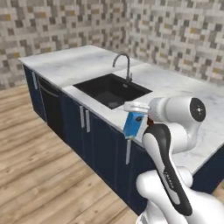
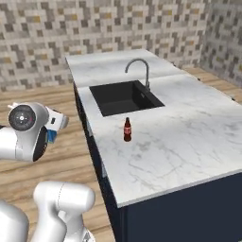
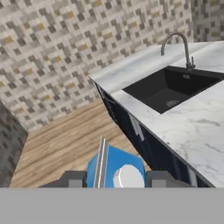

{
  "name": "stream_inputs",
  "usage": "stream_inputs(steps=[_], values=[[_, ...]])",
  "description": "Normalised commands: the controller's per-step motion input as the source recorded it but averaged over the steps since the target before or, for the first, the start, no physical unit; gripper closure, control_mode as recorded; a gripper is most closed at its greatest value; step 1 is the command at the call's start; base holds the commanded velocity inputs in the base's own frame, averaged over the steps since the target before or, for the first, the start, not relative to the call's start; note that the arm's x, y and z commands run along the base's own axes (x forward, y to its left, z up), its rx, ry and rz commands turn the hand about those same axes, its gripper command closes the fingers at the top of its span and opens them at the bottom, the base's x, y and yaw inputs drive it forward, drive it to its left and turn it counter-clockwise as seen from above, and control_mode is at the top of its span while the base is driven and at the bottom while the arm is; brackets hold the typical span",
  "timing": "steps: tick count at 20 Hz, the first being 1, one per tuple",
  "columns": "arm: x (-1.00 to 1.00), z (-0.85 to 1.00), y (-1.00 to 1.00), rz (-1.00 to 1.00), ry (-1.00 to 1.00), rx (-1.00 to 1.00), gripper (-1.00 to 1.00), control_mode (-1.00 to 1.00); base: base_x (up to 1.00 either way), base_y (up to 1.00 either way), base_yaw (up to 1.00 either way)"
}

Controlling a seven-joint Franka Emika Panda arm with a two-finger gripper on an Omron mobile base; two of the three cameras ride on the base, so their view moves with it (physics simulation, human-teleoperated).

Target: Move the drinks to the dining counter.

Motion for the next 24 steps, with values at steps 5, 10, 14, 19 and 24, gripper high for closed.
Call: stream_inputs(steps=[5, 10, 14, 19, 24], values=[[0.0, 0.0, 0.0, 0.0, 0.0, 0.0, 1.0, 1.0, 0.2, -0.39, -0.59], [0.0, 0.0, 0.0, 0.0, 0.0, 0.0, 1.0, 1.0, 0.15, -0.37, -0.59], [0.0, 0.0, 0.0, 0.0, 0.0, 0.0, 1.0, 1.0, 0.14, -0.36, -0.58], [0.0, 0.0, 0.0, 0.0, 0.0, 0.0, 1.0, 1.0, 0.13, -0.35, -0.57], [0.0, 0.0, 0.0, 0.0, 0.0, 0.0, 1.0, 1.0, 0.12, -0.34, -0.57]])
